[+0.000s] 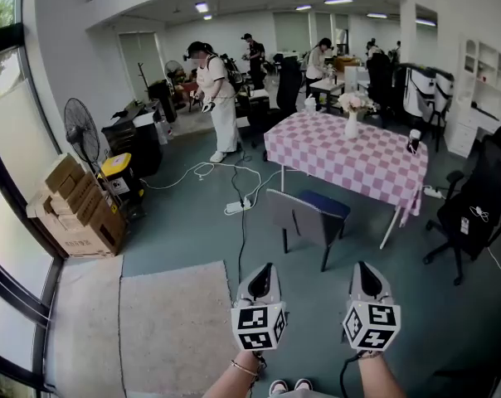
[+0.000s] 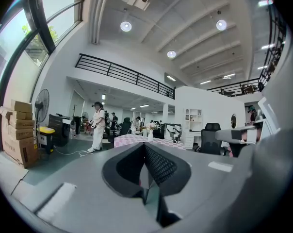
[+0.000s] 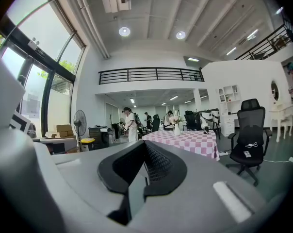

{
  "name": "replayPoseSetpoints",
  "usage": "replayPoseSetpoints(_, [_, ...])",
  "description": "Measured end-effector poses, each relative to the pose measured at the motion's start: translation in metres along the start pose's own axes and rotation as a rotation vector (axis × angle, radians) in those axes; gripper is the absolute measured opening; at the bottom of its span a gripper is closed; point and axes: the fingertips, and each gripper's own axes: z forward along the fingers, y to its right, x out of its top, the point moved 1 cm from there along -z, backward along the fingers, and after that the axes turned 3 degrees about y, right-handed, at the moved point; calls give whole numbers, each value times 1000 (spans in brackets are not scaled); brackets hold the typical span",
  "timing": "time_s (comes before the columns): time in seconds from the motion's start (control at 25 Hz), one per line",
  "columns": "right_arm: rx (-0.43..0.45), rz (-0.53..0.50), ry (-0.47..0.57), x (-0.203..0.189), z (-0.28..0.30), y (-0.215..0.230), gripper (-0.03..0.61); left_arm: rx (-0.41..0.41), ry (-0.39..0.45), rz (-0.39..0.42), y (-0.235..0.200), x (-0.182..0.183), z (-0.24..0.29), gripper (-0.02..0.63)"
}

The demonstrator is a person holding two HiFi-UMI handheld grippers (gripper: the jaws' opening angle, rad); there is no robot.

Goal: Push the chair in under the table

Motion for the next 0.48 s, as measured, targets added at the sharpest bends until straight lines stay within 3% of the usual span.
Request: replayPoseSetpoints(0.48, [26,15,15,-4,4,-7,14,16,-9,-14,-15,-2,-3,2])
